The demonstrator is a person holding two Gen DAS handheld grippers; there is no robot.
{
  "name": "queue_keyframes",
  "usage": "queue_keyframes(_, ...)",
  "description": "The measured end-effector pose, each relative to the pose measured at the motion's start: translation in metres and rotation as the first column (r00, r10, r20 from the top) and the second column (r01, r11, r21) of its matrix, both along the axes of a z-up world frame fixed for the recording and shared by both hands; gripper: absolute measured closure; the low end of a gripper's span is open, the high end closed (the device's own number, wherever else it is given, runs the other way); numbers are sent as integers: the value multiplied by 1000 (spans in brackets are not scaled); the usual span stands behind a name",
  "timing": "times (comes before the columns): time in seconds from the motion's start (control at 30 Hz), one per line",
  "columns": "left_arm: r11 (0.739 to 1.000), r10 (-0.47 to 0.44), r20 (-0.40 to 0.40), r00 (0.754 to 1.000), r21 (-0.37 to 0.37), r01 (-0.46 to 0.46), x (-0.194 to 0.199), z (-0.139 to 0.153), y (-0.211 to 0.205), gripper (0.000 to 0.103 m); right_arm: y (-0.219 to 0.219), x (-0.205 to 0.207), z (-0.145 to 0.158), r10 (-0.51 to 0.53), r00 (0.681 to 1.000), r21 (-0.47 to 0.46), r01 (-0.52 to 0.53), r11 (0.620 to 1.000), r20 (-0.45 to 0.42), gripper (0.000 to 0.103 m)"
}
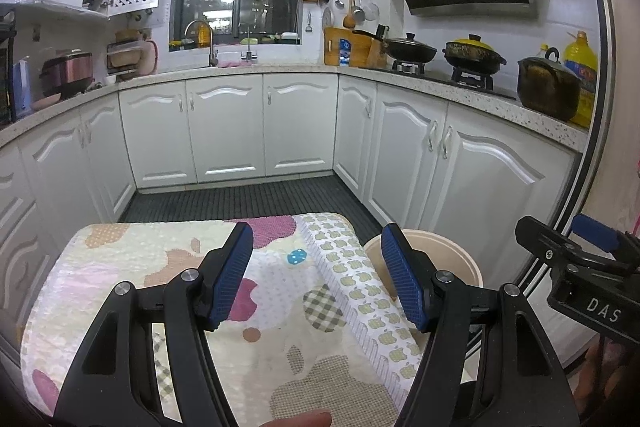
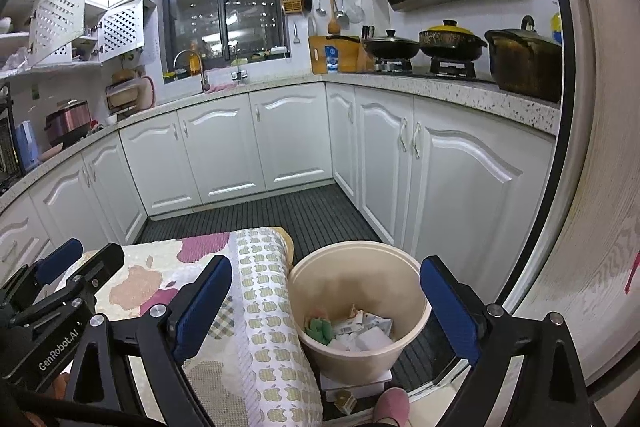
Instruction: Collect trash
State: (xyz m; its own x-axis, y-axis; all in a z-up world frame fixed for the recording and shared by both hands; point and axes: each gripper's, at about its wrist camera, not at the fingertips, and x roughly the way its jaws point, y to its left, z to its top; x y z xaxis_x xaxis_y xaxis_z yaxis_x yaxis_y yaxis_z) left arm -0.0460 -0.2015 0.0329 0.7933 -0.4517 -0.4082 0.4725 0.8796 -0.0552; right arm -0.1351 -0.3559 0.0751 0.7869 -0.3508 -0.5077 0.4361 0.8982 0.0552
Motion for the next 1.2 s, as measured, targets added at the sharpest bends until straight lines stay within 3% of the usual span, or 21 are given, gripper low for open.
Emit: queue_keyframes(1.2,1000,16,5,1000,8,-16,1,-5,-1,37,5,2,-6,1,1000,-21,-1,1000,-7,9)
